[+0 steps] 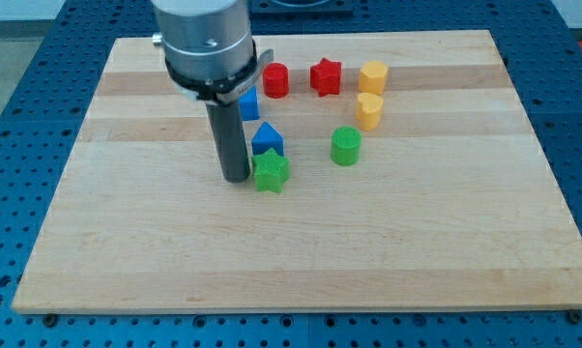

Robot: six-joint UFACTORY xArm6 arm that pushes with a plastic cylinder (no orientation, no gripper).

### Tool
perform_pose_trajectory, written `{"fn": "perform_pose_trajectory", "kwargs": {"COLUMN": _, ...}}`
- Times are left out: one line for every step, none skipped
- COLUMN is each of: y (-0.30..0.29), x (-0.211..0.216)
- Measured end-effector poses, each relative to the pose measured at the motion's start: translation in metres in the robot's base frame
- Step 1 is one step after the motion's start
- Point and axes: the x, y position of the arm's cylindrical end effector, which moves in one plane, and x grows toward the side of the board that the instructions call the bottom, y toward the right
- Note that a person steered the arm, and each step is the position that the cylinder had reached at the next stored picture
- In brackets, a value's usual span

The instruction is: Move your arm towards the bottom center of the board

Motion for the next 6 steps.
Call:
{"fn": "perform_pose_trajectory", "kwargs": {"y": 0.0, "x": 0.024}}
{"fn": "perform_pose_trajectory", "kwargs": {"y": 0.004, "x": 0.024}}
{"fn": "perform_pose_trajectory", "kwargs": {"y": 0.03, "x": 0.016}}
{"fn": "perform_pose_trajectory", "kwargs": {"y": 0.049, "x": -0.002}}
{"fn": "perform_pose_trajectory", "kwargs": {"y": 0.054, "x": -0.006}}
{"fn": "perform_pose_trajectory", "kwargs": {"y": 0.055, "x": -0.006}}
